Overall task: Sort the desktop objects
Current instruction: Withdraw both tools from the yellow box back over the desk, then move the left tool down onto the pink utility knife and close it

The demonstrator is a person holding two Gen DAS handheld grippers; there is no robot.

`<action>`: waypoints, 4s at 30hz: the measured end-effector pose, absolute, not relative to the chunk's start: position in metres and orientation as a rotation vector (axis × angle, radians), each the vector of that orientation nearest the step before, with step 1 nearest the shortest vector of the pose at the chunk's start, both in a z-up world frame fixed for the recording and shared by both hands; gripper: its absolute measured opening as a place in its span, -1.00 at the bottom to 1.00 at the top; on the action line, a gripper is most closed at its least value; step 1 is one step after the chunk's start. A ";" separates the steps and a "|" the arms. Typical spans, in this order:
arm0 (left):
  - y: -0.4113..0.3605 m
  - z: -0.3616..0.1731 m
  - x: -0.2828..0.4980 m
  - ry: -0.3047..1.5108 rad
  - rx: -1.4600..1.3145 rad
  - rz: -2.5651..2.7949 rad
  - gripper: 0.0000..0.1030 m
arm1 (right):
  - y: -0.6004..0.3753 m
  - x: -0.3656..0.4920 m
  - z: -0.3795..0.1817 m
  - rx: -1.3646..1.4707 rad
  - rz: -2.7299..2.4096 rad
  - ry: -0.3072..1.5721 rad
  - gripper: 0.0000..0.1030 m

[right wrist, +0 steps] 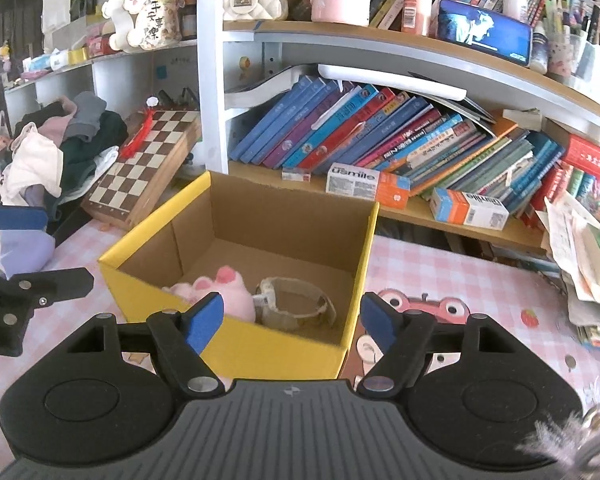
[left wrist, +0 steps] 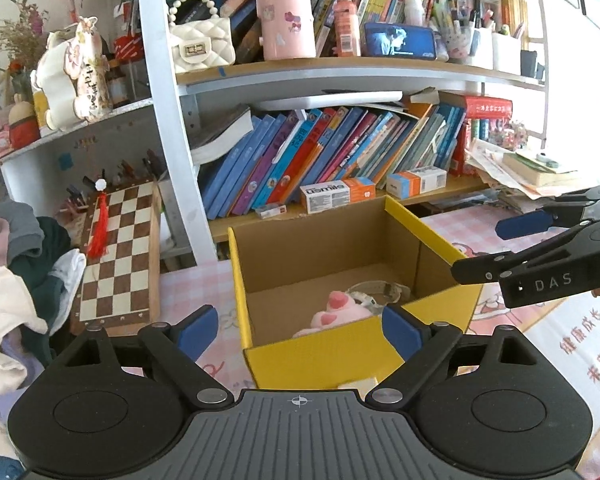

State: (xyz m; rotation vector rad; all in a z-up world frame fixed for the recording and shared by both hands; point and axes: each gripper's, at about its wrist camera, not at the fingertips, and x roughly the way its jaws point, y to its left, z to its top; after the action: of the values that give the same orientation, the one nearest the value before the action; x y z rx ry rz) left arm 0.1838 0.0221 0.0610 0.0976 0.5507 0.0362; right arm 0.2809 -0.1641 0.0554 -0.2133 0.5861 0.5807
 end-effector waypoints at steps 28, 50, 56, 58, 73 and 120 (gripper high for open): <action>0.043 0.026 0.086 0.620 0.123 -0.030 0.88 | -0.165 0.147 0.015 -0.143 0.393 0.698 0.66; 0.035 -0.005 0.055 0.724 0.094 -0.032 0.89 | -0.151 0.107 -0.017 -0.177 0.403 0.799 0.71; 0.027 -0.010 0.054 0.744 0.112 -0.060 0.89 | -0.148 0.105 -0.022 -0.177 0.406 0.833 0.79; 0.026 -0.011 0.056 0.749 0.120 -0.064 0.89 | -0.147 0.105 -0.024 -0.179 0.409 0.844 0.82; 0.027 -0.010 0.071 0.749 0.145 -0.055 0.91 | -0.147 0.118 -0.019 -0.172 0.391 0.827 0.85; 0.057 -0.060 0.150 0.907 -0.001 0.095 0.37 | -0.144 0.209 -0.045 -0.271 0.478 0.990 0.88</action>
State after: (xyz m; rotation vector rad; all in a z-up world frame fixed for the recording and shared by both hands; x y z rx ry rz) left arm 0.1499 0.0567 -0.0597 -0.0005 0.9070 0.0945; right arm 0.2091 -0.1439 -0.0453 -0.2711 0.9904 0.4778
